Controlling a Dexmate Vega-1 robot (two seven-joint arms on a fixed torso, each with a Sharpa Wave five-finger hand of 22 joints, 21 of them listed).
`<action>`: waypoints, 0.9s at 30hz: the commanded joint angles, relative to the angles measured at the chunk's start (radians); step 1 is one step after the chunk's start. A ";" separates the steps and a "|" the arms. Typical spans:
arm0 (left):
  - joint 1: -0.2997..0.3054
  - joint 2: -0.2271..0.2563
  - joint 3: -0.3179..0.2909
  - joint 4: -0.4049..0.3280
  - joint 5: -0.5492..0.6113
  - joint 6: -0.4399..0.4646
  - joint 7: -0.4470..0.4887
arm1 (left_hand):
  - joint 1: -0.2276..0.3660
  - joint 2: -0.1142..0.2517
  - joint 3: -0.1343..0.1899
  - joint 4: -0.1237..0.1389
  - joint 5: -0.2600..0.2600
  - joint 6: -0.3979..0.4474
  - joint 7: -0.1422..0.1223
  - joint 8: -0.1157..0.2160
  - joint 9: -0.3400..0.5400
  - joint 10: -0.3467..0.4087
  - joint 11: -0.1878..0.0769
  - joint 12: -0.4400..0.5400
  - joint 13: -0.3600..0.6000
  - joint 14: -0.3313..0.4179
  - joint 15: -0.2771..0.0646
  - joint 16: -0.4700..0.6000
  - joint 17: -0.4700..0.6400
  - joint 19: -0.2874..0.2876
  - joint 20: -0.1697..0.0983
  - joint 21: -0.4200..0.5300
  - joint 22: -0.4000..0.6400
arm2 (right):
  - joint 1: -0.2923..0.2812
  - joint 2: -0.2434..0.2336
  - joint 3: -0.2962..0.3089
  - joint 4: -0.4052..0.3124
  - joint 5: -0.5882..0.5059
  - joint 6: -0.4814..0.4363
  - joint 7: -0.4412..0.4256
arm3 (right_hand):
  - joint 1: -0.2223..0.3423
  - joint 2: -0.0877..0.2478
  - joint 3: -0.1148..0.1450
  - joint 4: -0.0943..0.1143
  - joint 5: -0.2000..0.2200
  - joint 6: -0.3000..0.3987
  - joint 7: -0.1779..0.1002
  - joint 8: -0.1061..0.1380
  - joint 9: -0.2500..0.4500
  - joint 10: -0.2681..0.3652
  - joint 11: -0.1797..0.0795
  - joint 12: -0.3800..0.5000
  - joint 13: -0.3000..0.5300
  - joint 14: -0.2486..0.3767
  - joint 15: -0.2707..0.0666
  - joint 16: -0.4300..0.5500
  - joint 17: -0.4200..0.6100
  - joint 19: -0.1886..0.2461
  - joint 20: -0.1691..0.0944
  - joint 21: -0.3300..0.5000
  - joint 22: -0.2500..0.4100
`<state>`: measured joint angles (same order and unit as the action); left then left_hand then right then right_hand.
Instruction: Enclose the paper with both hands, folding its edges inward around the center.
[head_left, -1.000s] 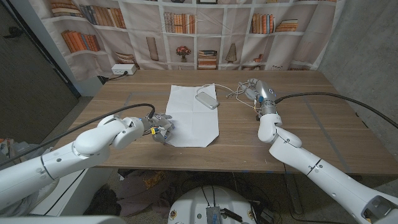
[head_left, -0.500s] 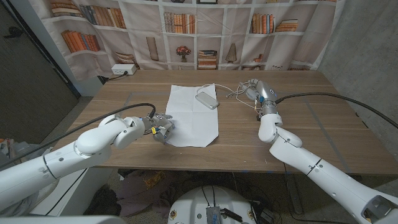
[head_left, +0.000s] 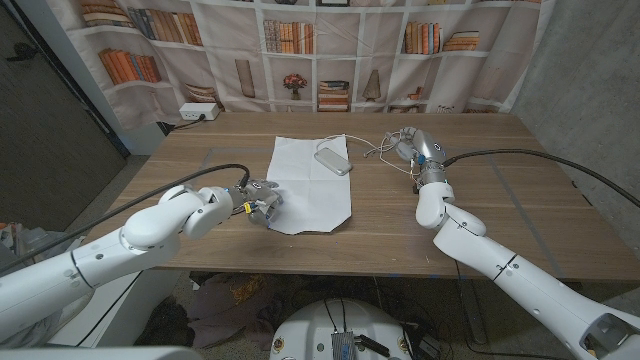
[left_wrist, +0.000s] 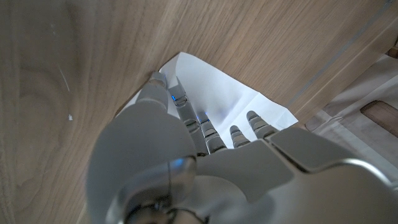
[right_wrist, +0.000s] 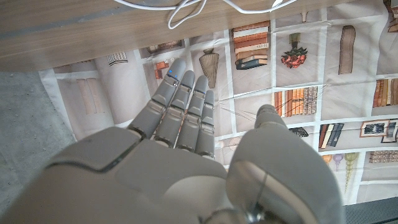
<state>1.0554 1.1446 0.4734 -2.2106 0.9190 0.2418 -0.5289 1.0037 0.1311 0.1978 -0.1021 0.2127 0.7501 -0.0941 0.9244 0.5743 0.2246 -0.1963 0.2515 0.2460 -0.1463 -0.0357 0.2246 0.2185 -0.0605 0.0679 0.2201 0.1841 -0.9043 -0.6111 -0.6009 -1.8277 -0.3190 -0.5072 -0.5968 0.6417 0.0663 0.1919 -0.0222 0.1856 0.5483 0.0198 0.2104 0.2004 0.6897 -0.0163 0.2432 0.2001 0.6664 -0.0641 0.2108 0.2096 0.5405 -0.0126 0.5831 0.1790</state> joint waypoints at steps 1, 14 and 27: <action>0.035 -0.015 -0.056 0.002 -0.149 0.047 0.095 | -0.005 0.008 0.005 0.006 0.009 0.011 0.000 -0.003 -0.004 0.005 0.000 0.004 0.003 0.002 -0.019 0.005 0.000 0.006 -0.001 0.003 0.004 | -0.004 0.002 0.007 -0.003 0.011 -0.004 -0.006 | -0.006 0.007 0.000 -0.007 0.000 0.004 0.001 -0.007 0.002 -0.002 0.000 -0.006 0.001 -0.007 -0.020 0.000 0.000 0.011 0.000 -0.005 0.005; 0.082 -0.014 -0.142 -0.007 -0.388 0.098 0.225 | -0.009 0.013 0.006 0.011 0.014 0.018 0.003 -0.008 -0.024 0.009 0.005 0.001 0.003 0.004 -0.017 0.004 0.000 0.012 -0.003 0.004 0.004 | -0.006 0.002 0.007 -0.004 0.018 -0.002 -0.010 | -0.006 0.009 0.000 -0.008 0.000 0.004 0.001 -0.007 0.003 0.000 0.001 -0.006 0.001 -0.008 -0.020 -0.001 0.000 0.011 -0.001 -0.008 0.005; 0.099 0.015 -0.177 -0.025 -0.537 0.129 0.318 | -0.011 0.013 0.005 0.014 0.017 0.021 0.004 -0.013 -0.041 0.011 0.008 -0.002 0.003 0.006 -0.013 0.003 -0.001 0.016 -0.003 0.005 0.005 | -0.002 0.005 0.004 -0.002 0.023 -0.001 -0.008 | -0.006 0.010 0.001 -0.009 0.000 0.004 0.001 -0.007 0.003 -0.001 0.001 -0.006 0.001 -0.010 -0.019 -0.001 0.000 0.012 -0.001 -0.010 0.006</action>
<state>1.1404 1.1407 0.3288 -2.2237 0.5129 0.3443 -0.2897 0.9931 0.1415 0.1975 -0.0934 0.2204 0.7667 -0.0895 0.9132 0.5329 0.2315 -0.1893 0.2514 0.2462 -0.1464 -0.0356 0.2246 0.2186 -0.0516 0.0593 0.2202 0.1840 -0.9088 -0.6087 -0.5948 -1.8308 -0.3013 -0.5091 -0.6058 0.6363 0.0717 0.1876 -0.0264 0.1856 0.5483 0.0198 0.2044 0.2004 0.6897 -0.0163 0.2432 0.2001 0.6610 -0.0587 0.2108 0.2096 0.5405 -0.0126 0.5763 0.1790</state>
